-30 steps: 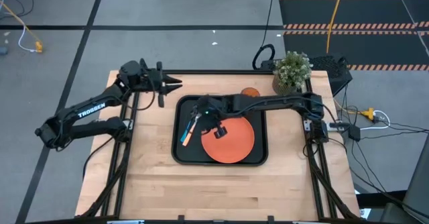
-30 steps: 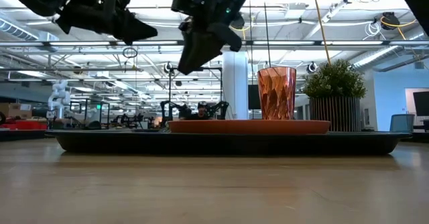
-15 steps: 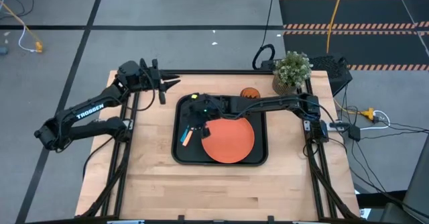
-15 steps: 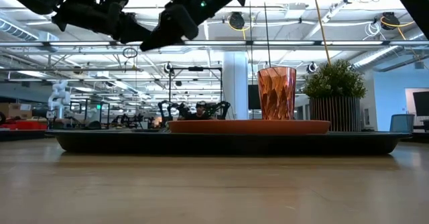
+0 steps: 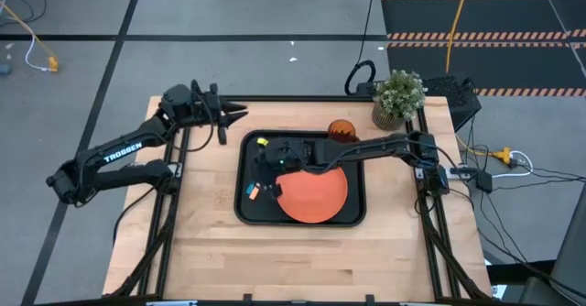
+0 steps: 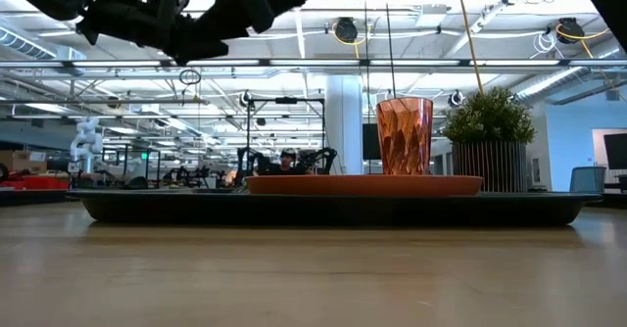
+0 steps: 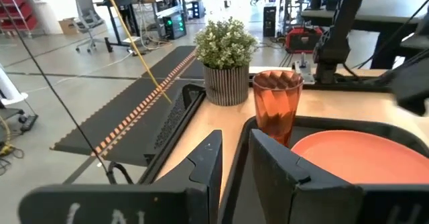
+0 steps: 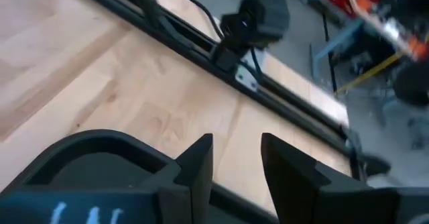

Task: Pick and place plate/cup/fork/spoon on tray
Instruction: Adjust the blue spoon on the black serving tray

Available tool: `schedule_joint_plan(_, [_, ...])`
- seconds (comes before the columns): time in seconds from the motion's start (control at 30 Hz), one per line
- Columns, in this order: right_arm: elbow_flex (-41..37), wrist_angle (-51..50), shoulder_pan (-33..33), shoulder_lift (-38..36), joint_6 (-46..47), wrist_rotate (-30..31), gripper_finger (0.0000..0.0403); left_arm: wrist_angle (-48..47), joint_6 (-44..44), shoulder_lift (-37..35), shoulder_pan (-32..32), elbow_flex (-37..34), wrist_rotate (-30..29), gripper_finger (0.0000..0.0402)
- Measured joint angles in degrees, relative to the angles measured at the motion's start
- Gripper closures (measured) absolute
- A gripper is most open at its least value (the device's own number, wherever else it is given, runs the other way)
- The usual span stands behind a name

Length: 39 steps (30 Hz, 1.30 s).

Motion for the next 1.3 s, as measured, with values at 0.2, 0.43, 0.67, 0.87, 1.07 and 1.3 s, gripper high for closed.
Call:
schedule_joint_plan(0.2, [0.4,1.8,-0.5,0.0,-3.1,-9.9,0.0285,-0.3,-0.3,0.0,-1.1,0.0,0.0,0.0321])
schedule_joint_plan(0.43, [0.6,-5.4,-4.5,0.0,0.7,-19.1,0.0285,-1.6,0.5,0.0,-1.3,0.0,-0.1,0.0321])
schedule_joint_plan(0.67, [-5.5,-12.2,-7.0,0.0,4.5,-17.7,0.0285,-11.0,5.3,0.2,-1.7,0.0,-1.4,0.0321])
schedule_joint_plan(0.87, [-10.1,-11.5,-7.3,0.0,5.3,-14.6,0.0284,-11.5,8.0,4.7,-4.4,0.0,-2.3,0.0321])
schedule_joint_plan(1.07, [-12.9,-12.2,-7.2,-1.3,7.7,-11.8,0.0284,-9.6,11.5,13.4,-7.0,0.0,-4.9,0.0321])
schedule_joint_plan(1.3, [-13.5,-13.7,-7.1,-3.9,8.0,-11.7,0.0284,-9.4,9.6,20.5,-9.0,0.2,-5.1,0.0321])
